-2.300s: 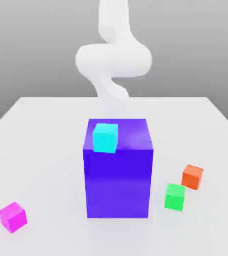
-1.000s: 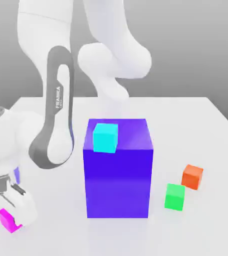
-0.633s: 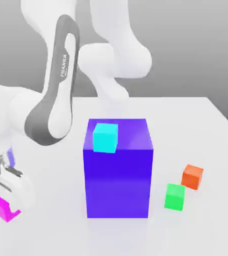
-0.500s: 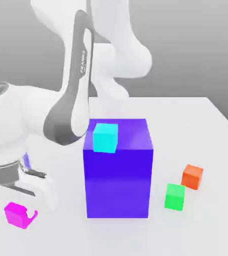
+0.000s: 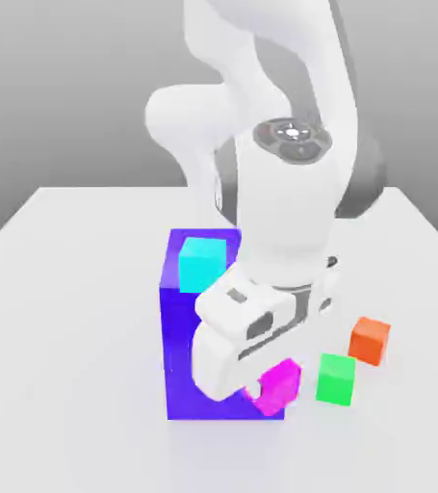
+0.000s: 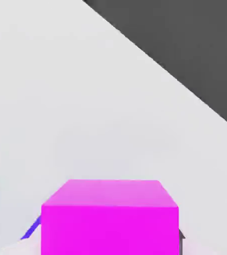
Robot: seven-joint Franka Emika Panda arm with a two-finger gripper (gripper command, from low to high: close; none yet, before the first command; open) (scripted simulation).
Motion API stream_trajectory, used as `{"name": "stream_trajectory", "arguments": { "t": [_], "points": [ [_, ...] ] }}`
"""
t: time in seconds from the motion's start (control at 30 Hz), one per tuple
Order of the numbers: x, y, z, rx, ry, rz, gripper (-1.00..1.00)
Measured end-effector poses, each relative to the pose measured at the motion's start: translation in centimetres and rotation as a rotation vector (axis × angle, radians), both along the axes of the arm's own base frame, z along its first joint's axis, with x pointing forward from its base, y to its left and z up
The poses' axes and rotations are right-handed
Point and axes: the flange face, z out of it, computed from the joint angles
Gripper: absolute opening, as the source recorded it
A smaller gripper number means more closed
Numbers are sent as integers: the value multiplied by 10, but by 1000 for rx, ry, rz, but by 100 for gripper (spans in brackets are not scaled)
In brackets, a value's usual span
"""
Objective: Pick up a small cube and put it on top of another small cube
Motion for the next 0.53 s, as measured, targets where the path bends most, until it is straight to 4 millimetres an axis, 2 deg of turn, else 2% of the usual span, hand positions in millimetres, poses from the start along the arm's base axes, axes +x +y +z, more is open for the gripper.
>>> {"name": "stream_trajectory", "arguments": {
  "t": [0.1,0.2,0.27,0.43,0.47,0.53],
  "points": [
    [-44,38,1,11,-18,217,-100],
    [-87,55,0,22,-42,386,-100],
    [-96,58,-12,25,-49,418,-100],
    [-98,57,-58,25,-51,426,-100],
    [-99,57,-64,24,-52,426,100],
    [-99,57,-64,24,-52,426,100]
  ]
}}
